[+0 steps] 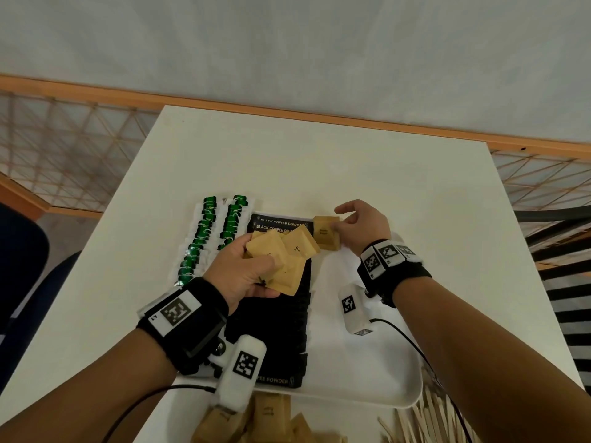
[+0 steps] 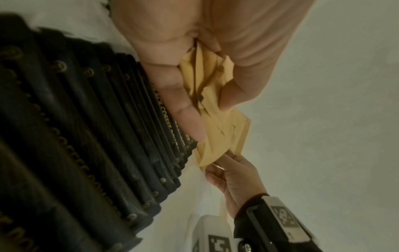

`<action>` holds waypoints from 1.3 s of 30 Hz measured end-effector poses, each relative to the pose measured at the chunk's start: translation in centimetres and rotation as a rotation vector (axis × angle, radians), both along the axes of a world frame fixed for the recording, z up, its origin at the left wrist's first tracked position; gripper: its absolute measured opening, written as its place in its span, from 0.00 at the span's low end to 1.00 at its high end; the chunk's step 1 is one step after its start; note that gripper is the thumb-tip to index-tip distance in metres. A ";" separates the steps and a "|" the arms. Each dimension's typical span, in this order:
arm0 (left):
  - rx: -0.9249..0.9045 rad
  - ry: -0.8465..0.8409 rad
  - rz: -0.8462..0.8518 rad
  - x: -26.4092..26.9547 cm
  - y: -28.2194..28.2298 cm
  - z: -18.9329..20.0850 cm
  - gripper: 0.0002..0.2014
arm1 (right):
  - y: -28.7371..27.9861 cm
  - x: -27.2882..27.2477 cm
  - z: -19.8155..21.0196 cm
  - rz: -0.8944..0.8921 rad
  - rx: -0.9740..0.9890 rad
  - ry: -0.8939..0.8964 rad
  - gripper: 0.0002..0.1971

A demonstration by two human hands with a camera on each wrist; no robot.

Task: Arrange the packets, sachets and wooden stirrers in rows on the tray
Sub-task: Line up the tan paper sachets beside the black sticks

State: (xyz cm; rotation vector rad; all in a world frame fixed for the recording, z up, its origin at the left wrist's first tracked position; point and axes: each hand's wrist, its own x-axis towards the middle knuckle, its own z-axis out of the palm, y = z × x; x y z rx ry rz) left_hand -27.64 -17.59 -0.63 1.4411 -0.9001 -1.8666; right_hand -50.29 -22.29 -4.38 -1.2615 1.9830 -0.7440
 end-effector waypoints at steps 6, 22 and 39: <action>-0.008 0.014 0.019 -0.3 0.0 -0.1 0.16 | 1.2 -0.1 0.9 -0.010 -0.038 -0.052 0.05; 0.010 0.084 0.084 -1.4 0.2 0.6 0.14 | 4.5 1.3 4.4 0.164 0.078 -0.687 0.16; 0.012 0.092 0.131 -1.3 0.2 0.4 0.15 | 5.1 0.6 3.6 -0.011 0.016 -0.729 0.16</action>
